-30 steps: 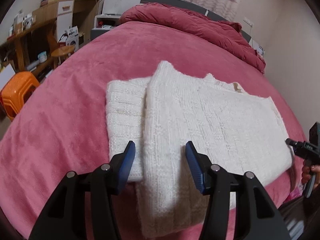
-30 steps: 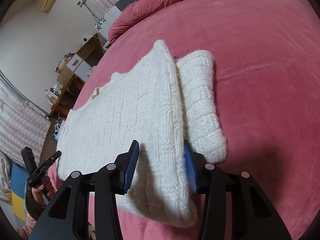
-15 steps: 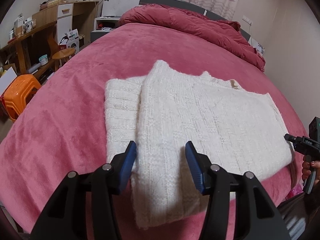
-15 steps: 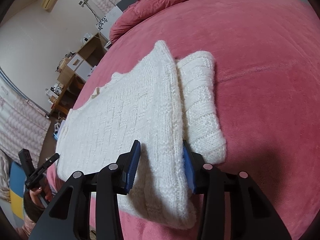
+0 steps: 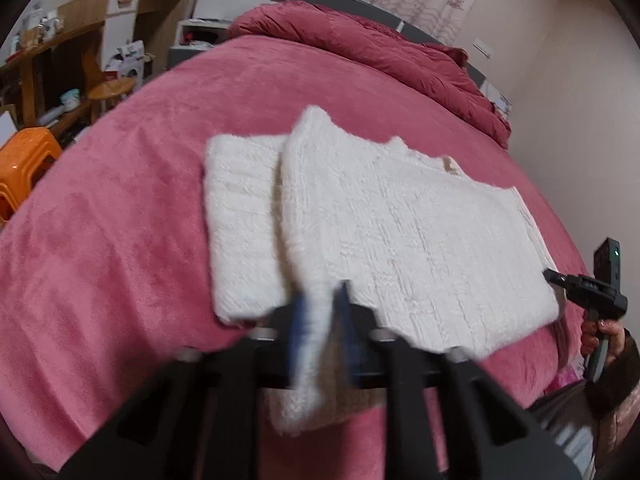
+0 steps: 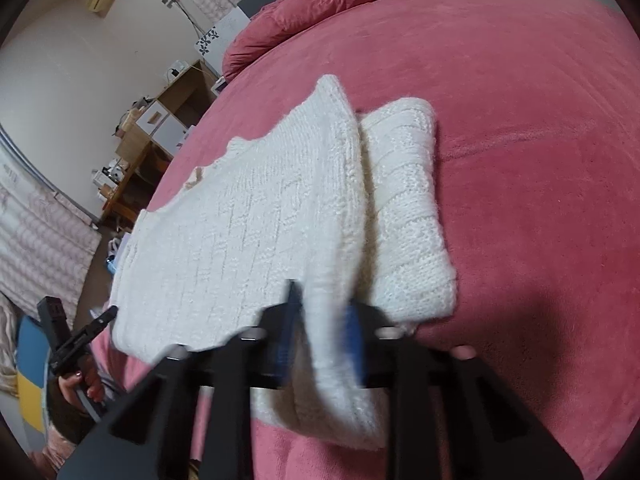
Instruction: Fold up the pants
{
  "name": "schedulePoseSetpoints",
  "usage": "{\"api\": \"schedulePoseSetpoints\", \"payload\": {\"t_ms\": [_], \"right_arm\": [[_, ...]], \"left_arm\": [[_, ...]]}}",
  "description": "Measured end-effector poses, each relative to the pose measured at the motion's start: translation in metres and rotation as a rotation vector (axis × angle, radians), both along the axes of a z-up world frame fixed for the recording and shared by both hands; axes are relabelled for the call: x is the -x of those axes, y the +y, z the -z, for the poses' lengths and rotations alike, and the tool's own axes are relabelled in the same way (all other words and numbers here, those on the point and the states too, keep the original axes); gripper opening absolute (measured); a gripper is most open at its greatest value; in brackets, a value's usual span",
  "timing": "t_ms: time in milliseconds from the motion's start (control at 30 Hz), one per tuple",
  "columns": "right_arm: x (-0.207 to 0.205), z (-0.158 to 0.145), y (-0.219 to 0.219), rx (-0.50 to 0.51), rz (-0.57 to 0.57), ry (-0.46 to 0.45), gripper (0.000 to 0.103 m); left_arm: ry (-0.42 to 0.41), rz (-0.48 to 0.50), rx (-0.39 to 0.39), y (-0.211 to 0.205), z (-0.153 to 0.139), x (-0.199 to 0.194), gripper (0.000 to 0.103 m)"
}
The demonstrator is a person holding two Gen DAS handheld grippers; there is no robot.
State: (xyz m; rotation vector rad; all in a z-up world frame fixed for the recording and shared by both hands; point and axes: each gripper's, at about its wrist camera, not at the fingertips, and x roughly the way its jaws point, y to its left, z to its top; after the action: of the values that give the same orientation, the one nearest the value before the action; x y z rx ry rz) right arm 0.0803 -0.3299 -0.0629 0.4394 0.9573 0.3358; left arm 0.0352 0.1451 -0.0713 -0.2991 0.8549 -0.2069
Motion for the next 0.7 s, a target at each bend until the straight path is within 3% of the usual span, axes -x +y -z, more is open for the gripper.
{"api": "schedulePoseSetpoints", "payload": {"t_ms": [100, 233, 300, 400, 500, 567, 600, 633, 667, 700], "right_arm": [[0.007, -0.011, -0.001, -0.058, -0.012, -0.046, 0.008], [0.025, -0.022, -0.015, -0.171, -0.005, -0.094, 0.008], [0.033, -0.021, -0.017, -0.166, -0.007, -0.086, 0.008], [0.036, -0.008, -0.017, -0.14, -0.003, -0.01, 0.008], [0.028, 0.013, -0.023, -0.103, 0.034, 0.088, 0.008], [0.025, 0.016, -0.02, -0.108, 0.018, 0.101, 0.008], [0.024, 0.009, -0.014, -0.085, -0.011, 0.073, 0.008], [0.025, 0.003, -0.011, -0.071, -0.022, 0.049, 0.01], [0.027, -0.003, -0.009, -0.065, -0.026, 0.016, 0.02], [0.026, -0.009, -0.01, -0.067, -0.017, -0.017, 0.028]], "left_arm": [[-0.031, 0.031, 0.027, 0.0, -0.006, 0.005, 0.006], [-0.058, 0.043, 0.196, 0.021, -0.022, 0.023, 0.005], [-0.037, 0.042, 0.233, 0.026, -0.02, 0.029, 0.005], [0.013, 0.076, 0.186, 0.02, -0.011, 0.035, 0.005], [0.046, 0.064, 0.075, 0.014, -0.002, 0.036, 0.006], [0.085, 0.056, 0.057, 0.012, 0.007, 0.031, 0.007], [0.091, 0.054, 0.059, 0.012, 0.008, 0.031, 0.009], [0.079, 0.054, 0.062, 0.01, 0.005, 0.031, 0.018], [0.059, 0.063, 0.074, 0.009, 0.0, 0.031, 0.025], [0.036, 0.069, 0.084, 0.008, -0.005, 0.032, 0.042]]}}
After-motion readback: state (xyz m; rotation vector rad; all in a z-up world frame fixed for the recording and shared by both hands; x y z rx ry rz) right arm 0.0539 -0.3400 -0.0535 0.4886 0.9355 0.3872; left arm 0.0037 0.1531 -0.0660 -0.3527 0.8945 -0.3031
